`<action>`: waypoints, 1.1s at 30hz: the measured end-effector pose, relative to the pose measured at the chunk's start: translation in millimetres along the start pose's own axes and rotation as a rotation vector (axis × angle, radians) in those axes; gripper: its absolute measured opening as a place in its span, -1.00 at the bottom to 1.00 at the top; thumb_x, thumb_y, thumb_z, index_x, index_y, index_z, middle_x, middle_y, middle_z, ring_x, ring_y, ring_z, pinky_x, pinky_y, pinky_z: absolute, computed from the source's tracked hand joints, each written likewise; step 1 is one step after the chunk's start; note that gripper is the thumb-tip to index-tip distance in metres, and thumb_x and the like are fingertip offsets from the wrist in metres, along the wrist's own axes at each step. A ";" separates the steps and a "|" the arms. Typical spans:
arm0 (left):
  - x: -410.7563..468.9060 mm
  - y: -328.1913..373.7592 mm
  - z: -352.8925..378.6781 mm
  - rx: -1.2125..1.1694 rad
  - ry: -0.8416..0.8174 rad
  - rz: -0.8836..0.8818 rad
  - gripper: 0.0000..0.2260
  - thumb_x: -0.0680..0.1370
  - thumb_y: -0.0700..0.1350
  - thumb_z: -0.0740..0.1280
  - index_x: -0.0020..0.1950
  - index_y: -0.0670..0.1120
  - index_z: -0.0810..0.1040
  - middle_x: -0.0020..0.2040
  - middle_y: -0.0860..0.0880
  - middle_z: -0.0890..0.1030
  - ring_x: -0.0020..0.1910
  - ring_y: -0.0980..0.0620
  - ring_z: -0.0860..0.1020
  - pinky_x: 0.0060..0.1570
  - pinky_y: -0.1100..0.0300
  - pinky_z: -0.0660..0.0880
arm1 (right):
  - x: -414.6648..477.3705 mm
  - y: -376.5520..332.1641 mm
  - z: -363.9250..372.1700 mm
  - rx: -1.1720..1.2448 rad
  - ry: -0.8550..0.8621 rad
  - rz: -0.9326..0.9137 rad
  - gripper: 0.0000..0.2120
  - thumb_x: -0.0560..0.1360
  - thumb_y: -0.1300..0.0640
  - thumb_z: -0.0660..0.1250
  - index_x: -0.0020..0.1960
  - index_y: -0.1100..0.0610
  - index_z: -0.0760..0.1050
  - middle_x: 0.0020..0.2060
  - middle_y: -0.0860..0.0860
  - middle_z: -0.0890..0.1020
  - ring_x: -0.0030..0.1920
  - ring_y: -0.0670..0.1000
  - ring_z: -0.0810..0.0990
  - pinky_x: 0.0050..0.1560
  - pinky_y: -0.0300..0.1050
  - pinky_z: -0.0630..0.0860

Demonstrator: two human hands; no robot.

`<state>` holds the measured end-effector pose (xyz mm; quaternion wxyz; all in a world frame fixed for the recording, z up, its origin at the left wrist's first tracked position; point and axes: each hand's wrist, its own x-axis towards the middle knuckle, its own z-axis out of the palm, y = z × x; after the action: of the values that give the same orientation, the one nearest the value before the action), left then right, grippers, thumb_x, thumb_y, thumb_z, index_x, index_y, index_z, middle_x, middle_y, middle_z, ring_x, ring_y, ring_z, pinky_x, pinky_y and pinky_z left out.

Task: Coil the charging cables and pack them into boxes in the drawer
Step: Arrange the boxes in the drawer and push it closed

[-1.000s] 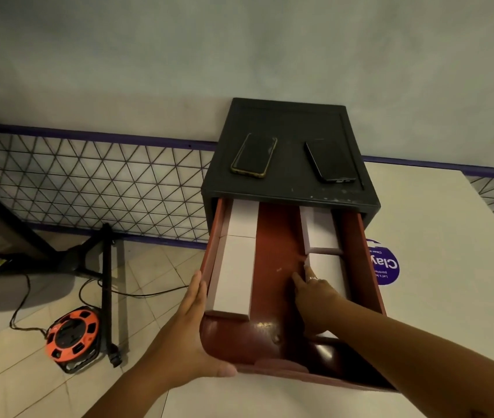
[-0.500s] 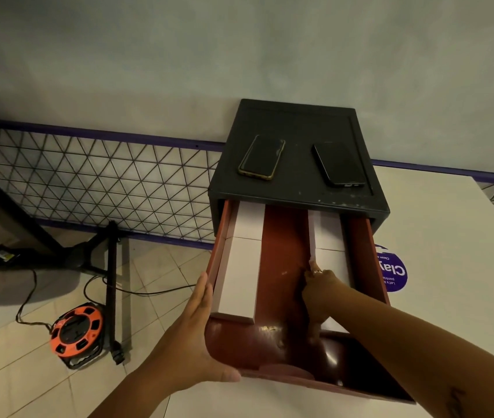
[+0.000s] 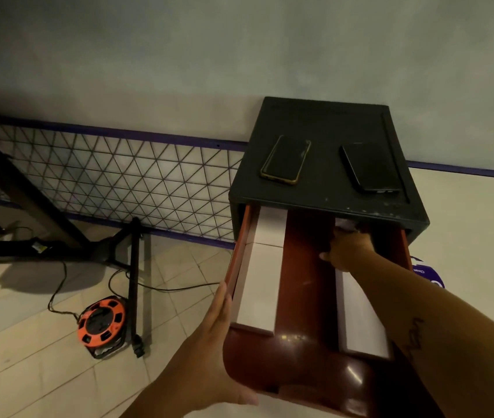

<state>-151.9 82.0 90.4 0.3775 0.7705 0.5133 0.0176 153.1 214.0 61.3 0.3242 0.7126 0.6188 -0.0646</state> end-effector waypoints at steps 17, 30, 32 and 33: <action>3.9 0.9 -0.7 0.059 -0.018 -0.002 0.28 0.08 0.36 0.45 0.26 0.16 -0.60 0.25 0.35 -0.62 0.36 0.32 -0.23 0.33 0.32 0.13 | -9.4 0.5 3.6 0.189 0.057 0.032 -0.39 0.52 -0.25 0.10 0.47 0.05 0.20 0.49 0.10 0.12 0.44 0.24 0.18 0.36 0.26 0.21; -2.8 5.8 -4.1 -0.040 0.005 0.005 0.31 -0.05 0.42 0.39 0.33 0.17 -0.52 0.27 0.39 -0.58 0.38 0.28 -0.15 0.33 0.24 0.22 | -108.3 -23.7 54.6 -0.037 -0.079 -0.225 -0.25 0.41 -0.12 0.39 0.48 0.03 0.15 0.51 0.12 -0.14 0.43 0.43 -0.03 0.34 0.25 0.26; -3.2 6.3 -4.5 -0.050 0.001 0.006 0.32 -0.09 0.45 0.36 0.33 0.17 -0.51 0.27 0.40 -0.58 0.38 0.29 -0.16 0.34 0.23 0.21 | -109.9 -24.6 55.2 -0.028 -0.060 -0.215 -0.31 0.44 -0.06 0.38 0.47 0.03 0.19 0.51 0.12 -0.15 0.43 0.45 -0.04 0.35 0.24 0.25; -3.4 6.6 -4.5 -0.049 0.001 0.009 0.32 -0.11 0.48 0.33 0.33 0.17 -0.50 0.27 0.40 -0.58 0.39 0.28 -0.17 0.36 0.21 0.20 | -110.8 -24.8 55.4 -0.012 -0.058 -0.212 -0.32 0.44 -0.04 0.39 0.47 0.03 0.20 0.51 0.12 -0.15 0.43 0.44 -0.05 0.35 0.24 0.24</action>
<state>-150.3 80.6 98.8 0.3961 0.7631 0.5096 0.0322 122.3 91.4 63.1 0.3375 0.6390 0.6815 -0.1154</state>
